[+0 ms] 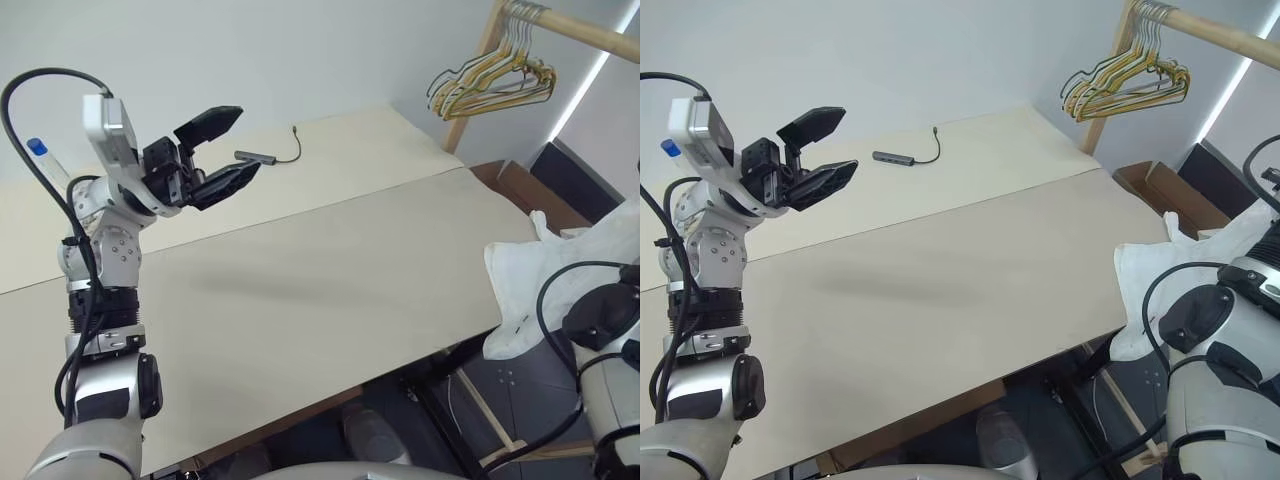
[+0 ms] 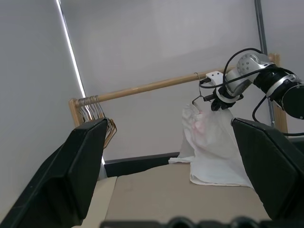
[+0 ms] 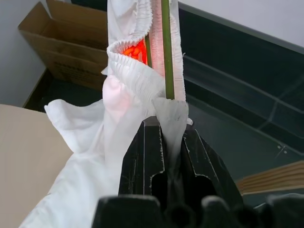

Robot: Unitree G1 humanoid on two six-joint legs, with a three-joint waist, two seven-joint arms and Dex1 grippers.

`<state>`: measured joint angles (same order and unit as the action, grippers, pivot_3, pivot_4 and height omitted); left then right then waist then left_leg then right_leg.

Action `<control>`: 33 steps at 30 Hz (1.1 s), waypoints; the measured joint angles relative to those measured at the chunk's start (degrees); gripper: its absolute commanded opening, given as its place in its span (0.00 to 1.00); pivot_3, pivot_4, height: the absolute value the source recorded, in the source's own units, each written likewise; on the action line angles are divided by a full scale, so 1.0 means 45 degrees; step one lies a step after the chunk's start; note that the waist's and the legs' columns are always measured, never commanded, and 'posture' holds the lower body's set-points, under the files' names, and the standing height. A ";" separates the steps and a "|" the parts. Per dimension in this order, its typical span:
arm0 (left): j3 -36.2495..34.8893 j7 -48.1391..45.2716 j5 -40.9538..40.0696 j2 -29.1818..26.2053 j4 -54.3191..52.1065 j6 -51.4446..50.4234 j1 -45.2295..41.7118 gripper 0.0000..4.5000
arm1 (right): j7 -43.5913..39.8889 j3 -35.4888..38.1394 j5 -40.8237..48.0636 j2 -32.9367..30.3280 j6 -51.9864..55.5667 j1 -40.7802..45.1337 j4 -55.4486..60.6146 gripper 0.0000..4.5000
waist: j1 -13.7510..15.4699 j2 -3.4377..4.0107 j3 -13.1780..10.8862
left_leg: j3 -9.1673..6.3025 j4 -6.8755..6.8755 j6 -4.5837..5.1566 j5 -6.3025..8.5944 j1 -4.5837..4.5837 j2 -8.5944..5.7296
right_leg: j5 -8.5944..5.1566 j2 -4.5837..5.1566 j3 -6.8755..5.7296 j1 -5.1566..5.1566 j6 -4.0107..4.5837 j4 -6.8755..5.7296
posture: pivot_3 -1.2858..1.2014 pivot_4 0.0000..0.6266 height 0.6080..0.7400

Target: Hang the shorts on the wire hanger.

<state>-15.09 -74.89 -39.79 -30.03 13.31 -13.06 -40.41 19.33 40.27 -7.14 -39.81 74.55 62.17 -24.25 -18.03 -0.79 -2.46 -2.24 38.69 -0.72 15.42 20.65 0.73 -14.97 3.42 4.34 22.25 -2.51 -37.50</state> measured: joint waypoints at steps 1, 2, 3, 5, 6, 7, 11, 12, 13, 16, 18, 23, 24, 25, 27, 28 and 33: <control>0.0001 -0.0009 -0.0002 0.0000 0.0000 0.0000 0.0000 1.00 | 0.0047 0.0005 0.0011 0.0003 -0.0086 -0.0004 -0.0067 0.02 | 0.0000 0.0000 0.0000 | 0.0000 0.0000 0.0000 0.0000 0.0001 0.0000 | -0.0001 -0.0001 0.0000 -0.0001 -0.0001 0.0004 | 0.41 0.00 1.00; 0.0001 -0.0023 -0.0020 0.0000 0.0000 0.0000 -0.0002 1.00 | 0.0104 -0.0019 0.0014 0.0003 -0.0175 -0.0044 -0.0116 0.02 | -0.0001 0.0000 0.0000 | 0.0000 0.0000 0.0000 0.0000 0.0002 0.0001 | -0.0001 0.0000 -0.0001 -0.0001 -0.0003 0.0005 | 0.41 0.00 1.00; 0.0000 -0.0032 -0.0049 0.0000 0.0000 0.0000 -0.0004 1.00 | 0.0157 -0.0048 0.0013 0.0005 -0.0261 -0.0095 -0.0145 0.02 | 0.0001 0.0000 0.0000 | -0.0001 0.0000 0.0001 0.0000 0.0004 0.0000 | -0.0001 0.0000 -0.0001 -0.0001 -0.0003 0.0007 | 0.42 0.00 1.00; 0.0000 -0.0048 -0.0152 0.0000 0.0000 -0.0001 -0.0009 1.00 | 0.0159 -0.0125 0.0017 -0.0001 -0.0376 -0.0228 -0.0162 0.02 | 0.0007 0.0000 0.0000 | -0.0001 0.0000 0.0001 0.0000 0.0008 0.0001 | -0.0001 0.0000 -0.0002 -0.0001 -0.0003 0.0010 | 0.42 0.00 1.00; -0.0001 -0.0055 -0.0175 0.0001 0.0000 -0.0003 -0.0016 1.00 | 0.0104 -0.0327 0.0021 -0.0044 -0.0446 -0.0406 -0.0146 0.09 | 0.0010 -0.0001 0.0000 | -0.0002 0.0000 0.0001 0.0001 0.0007 0.0001 | -0.0001 0.0000 -0.0003 -0.0003 -0.0003 0.0012 | 0.42 0.00 1.00; -0.0004 -0.0066 -0.0185 0.0000 -0.0001 -0.0003 -0.0023 1.00 | 0.0084 -0.0462 0.0012 -0.0050 -0.0600 -0.0610 -0.0120 0.18 | 0.0013 -0.0003 0.0001 | -0.0005 0.0001 0.0001 0.0001 0.0010 0.0001 | -0.0001 -0.0002 -0.0008 -0.0006 -0.0003 0.0017 | 0.42 0.00 1.00; -0.0013 -0.0111 -0.0284 -0.0004 -0.0032 -0.0086 -0.0023 1.00 | 0.0217 -0.0823 -0.0112 -0.0057 -0.1071 -0.1272 -0.0175 0.46 | 0.0018 0.0007 -0.0003 | 0.0007 0.0000 0.0001 0.0001 0.0007 -0.0003 | -0.0002 0.0003 0.0008 -0.0005 -0.0006 0.0015 | 0.42 0.00 1.00; -0.0013 -0.0111 -0.0295 -0.0004 -0.0047 -0.0103 -0.0023 1.00 | 0.0252 -0.0891 -0.0140 -0.0057 -0.1230 -0.1306 -0.0171 0.50 | 0.0008 0.0007 -0.0003 | 0.0007 -0.0001 0.0002 0.0001 0.0003 -0.0001 | -0.0002 0.0000 0.0010 -0.0006 -0.0006 0.0014 | 0.42 0.00 1.00; -0.0013 -0.0112 -0.0302 -0.0004 -0.0049 -0.0108 -0.0023 1.00 | 0.0286 -0.0994 -0.0162 -0.0058 -0.1376 -0.1331 -0.0115 0.56 | -0.0009 0.0007 -0.0003 | 0.0009 -0.0004 0.0002 0.0001 -0.0001 0.0001 | -0.0001 -0.0003 0.0013 -0.0006 -0.0006 0.0012 | 0.42 0.00 1.00; -0.0017 -0.0087 -0.0302 -0.0005 -0.0068 -0.0108 -0.0023 1.00 | 0.0647 -0.1316 -0.0300 0.0027 -0.1844 -0.1537 0.0416 0.78 | -0.0015 0.0007 -0.0003 | 0.0033 -0.0013 0.0002 0.0001 -0.0027 0.0001 | -0.0004 -0.0006 0.0042 -0.0006 -0.0011 0.0001 | 0.42 0.00 1.00; -0.0016 -0.0042 -0.0284 -0.0005 -0.0108 -0.0107 -0.0023 1.00 | 0.1012 -0.1420 -0.0532 0.0270 -0.2155 -0.1758 0.1275 0.94 | -0.0005 0.0007 -0.0003 | 0.0045 -0.0018 0.0002 0.0001 -0.0033 0.0001 | -0.0008 -0.0008 0.0061 -0.0006 -0.0017 -0.0001 | 0.42 0.00 1.00; -0.0011 0.0040 -0.0271 -0.0018 -0.0358 -0.0130 -0.0029 1.00 | 0.1299 -0.2233 -0.0920 0.1168 -0.2461 -0.2656 0.4233 0.99 | 0.0004 0.0007 -0.0002 | 0.0074 -0.0024 0.0006 0.0004 -0.0039 0.0002 | -0.0008 -0.0012 0.0105 -0.0006 -0.0024 -0.0004 | 0.43 0.00 1.00; -0.0014 0.0052 -0.0271 -0.0049 -0.0370 -0.0139 -0.0028 1.00 | 0.1204 -0.2487 -0.0950 0.1255 -0.2845 -0.3018 0.4805 0.99 | 0.0024 0.0007 -0.0002 | 0.0075 -0.0024 0.0006 0.0004 -0.0056 0.0001 | -0.0009 -0.0011 0.0106 -0.0004 -0.0028 -0.0004 | 0.43 0.00 1.00; -0.0020 0.0078 -0.0270 -0.0096 -0.0372 -0.0142 -0.0028 1.00 | 0.1103 -0.2885 -0.1091 0.1226 -0.3308 -0.3338 0.5166 0.99 | 0.0039 0.0007 -0.0003 | 0.0079 -0.0024 0.0005 0.0004 -0.0055 0.0000 | -0.0010 -0.0010 0.0109 -0.0003 -0.0033 -0.0002 | 0.43 0.00 1.00; -0.0032 0.0161 -0.0253 -0.0161 -0.0386 -0.0139 -0.0028 1.00 | 0.1071 -0.3822 -0.1552 0.0925 -0.4257 -0.3676 0.5474 0.99 | 0.0047 0.0008 -0.0004 | 0.0095 -0.0024 0.0007 0.0005 -0.0062 -0.0006 | -0.0019 -0.0003 0.0127 -0.0003 -0.0058 -0.0001 | 0.43 0.00 1.00; -0.0031 0.0226 -0.0237 -0.0162 -0.0391 -0.0138 -0.0027 1.00 | 0.1066 -0.4223 -0.1814 0.0743 -0.4748 -0.3688 0.5590 0.99 | 0.0050 0.0009 -0.0004 | 0.0107 -0.0025 0.0009 0.0006 -0.0068 -0.0006 | -0.0046 -0.0003 0.0139 -0.0004 -0.0108 0.0000 | 0.43 0.00 1.00; -0.0251 0.0983 -0.0184 -0.0154 -0.0642 0.0109 0.0309 1.00 | -0.0038 -0.5980 -0.2264 0.0365 -0.7036 -0.3617 0.6087 0.99 | -0.0002 -0.0001 -0.0003 | 0.0111 -0.0050 0.0018 0.0013 -0.0078 0.0008 | -0.0058 -0.0019 0.0209 -0.0012 -0.0137 0.0001 | 0.46 0.00 1.00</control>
<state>-16.22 -70.46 -40.61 -30.72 10.42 -12.57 -39.02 19.16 13.37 -17.33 -38.17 42.89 45.89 3.14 -18.04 -0.79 -2.47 -1.74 38.47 -0.64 15.48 20.29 0.77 -15.23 3.34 5.28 22.19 -3.13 -37.50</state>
